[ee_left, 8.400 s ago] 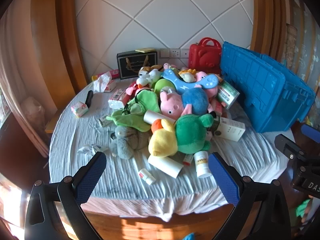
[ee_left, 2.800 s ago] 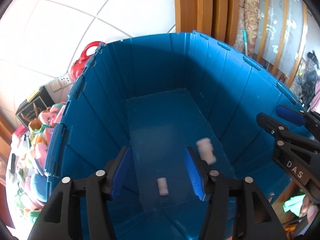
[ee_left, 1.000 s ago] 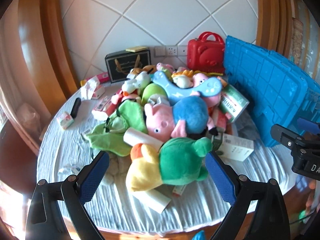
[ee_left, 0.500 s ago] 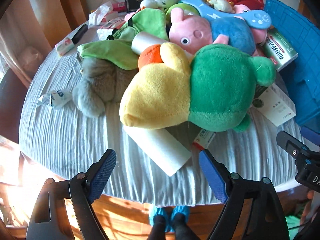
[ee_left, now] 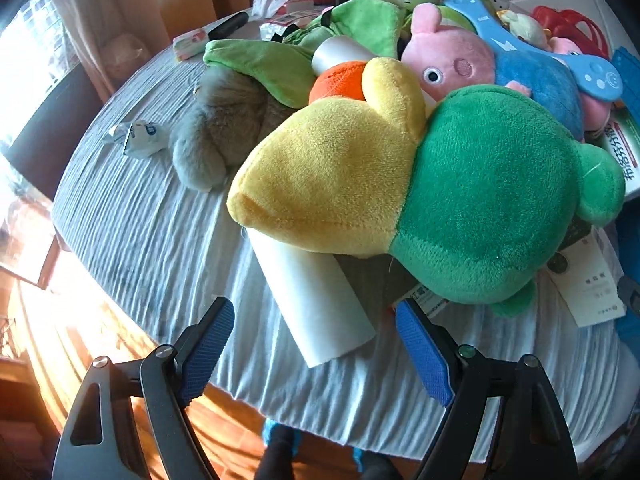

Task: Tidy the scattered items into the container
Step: 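Grasp the white paper roll with the left tool while the right grasps a white medicine box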

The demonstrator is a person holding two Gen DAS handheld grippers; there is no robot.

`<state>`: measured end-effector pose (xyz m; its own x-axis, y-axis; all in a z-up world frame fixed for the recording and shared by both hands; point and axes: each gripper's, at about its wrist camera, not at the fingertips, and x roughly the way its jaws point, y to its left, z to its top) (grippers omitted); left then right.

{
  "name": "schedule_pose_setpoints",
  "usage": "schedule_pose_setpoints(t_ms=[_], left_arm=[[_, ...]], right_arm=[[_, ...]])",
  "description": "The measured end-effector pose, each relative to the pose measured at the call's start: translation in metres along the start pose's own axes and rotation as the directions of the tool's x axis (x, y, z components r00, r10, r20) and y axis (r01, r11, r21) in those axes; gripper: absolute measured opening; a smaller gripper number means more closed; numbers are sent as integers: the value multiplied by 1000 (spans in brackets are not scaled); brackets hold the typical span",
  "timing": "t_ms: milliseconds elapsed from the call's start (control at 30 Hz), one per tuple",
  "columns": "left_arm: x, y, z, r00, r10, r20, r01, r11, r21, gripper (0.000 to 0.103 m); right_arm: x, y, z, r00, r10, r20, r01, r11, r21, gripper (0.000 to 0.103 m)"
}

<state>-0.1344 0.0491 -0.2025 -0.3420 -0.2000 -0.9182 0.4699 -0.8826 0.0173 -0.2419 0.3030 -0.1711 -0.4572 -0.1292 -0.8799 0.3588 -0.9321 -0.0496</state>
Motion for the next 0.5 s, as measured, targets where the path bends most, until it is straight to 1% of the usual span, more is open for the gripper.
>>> schedule_pose_setpoints(t_ms=[100, 167, 200, 267, 300, 333, 400, 433, 500], left_arm=[[8, -11, -2, 1000, 31, -3, -31, 998, -56, 84], [16, -13, -2, 998, 54, -15, -55, 994, -96, 81], [20, -12, -2, 997, 68, -27, -71, 991, -117, 79], [28, -10, -3, 996, 79, -41, -84, 984, -156, 70], [32, -9, -4, 996, 78, -49, -85, 983, -165, 59], [36, -9, -4, 994, 87, -61, -96, 981, -168, 52], [37, -8, -7, 994, 94, -52, -102, 980, -173, 50], [35, -8, -8, 995, 91, -43, -97, 979, -177, 50], [32, -10, -11, 995, 96, -33, -100, 980, -174, 49]], right_arm=[[14, -4, 7, 1000, 22, -17, -24, 996, -88, 103], [21, -5, 10, 998, 53, -33, -56, 991, -123, 103], [23, -4, 10, 997, 71, -34, -75, 988, -137, 103], [28, -1, 11, 995, 92, -36, -96, 982, -165, 103], [31, 1, 11, 994, 99, -42, -105, 979, -177, 98], [35, 3, 11, 993, 111, -51, -119, 976, -183, 88], [43, 5, 10, 990, 121, -73, -133, 973, -190, 77], [46, 7, 9, 989, 121, -82, -135, 972, -193, 74], [50, 12, 5, 989, 117, -93, -133, 971, -198, 73]])
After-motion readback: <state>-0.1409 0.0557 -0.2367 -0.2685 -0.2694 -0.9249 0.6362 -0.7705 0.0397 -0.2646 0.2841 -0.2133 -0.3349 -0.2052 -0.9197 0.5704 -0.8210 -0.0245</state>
